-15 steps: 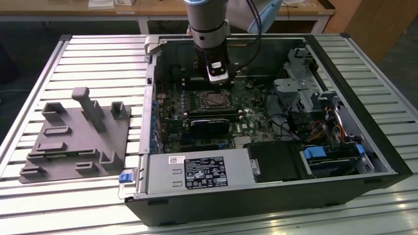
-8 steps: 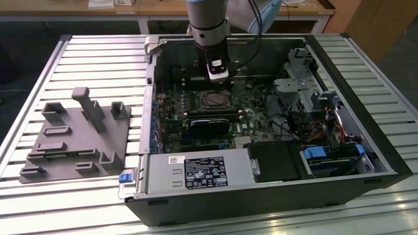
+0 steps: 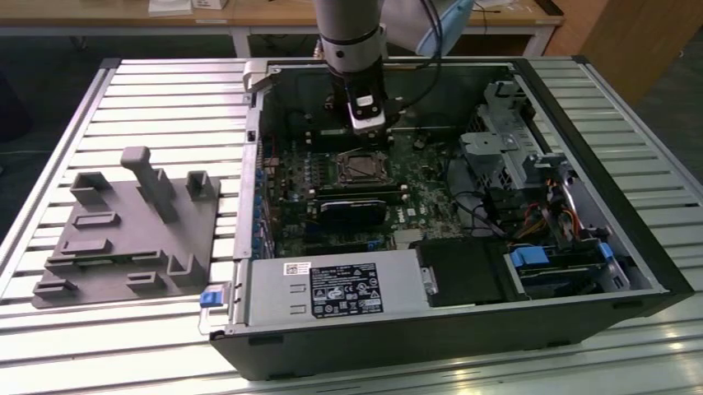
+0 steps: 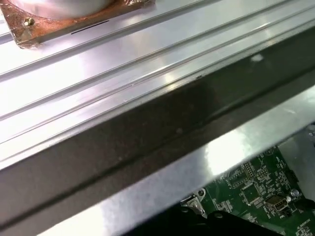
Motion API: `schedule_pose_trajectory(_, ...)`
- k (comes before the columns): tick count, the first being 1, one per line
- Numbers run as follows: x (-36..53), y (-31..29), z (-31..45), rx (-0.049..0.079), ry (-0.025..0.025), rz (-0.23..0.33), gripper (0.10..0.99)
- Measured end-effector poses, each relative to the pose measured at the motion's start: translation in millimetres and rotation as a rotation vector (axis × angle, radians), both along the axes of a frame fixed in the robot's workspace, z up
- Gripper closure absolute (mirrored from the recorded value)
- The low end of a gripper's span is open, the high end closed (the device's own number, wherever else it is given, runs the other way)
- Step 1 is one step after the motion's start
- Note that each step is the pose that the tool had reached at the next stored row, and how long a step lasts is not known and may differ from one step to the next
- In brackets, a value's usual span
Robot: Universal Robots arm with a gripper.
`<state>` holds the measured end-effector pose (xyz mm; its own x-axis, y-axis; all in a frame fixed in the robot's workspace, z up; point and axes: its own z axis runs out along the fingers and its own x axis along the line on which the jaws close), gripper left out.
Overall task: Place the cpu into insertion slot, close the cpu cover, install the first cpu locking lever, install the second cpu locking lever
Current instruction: 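Install the first cpu locking lever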
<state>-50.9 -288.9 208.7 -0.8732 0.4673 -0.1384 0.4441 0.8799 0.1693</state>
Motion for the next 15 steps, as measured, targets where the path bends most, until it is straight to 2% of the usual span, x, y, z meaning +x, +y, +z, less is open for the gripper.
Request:
schedule_pose_trajectory(4, 0.0, 1.4, -0.9, 0.0, -0.0013, 0.002, 0.98)
schedule_pose_trajectory(11, -0.1, 2.7, -3.1, 0.0, -0.0013, 0.039, 0.98)
schedule_pose_trajectory(15, -0.1, 2.8, -3.7, -0.005, -0.0014, 0.043, 0.98)
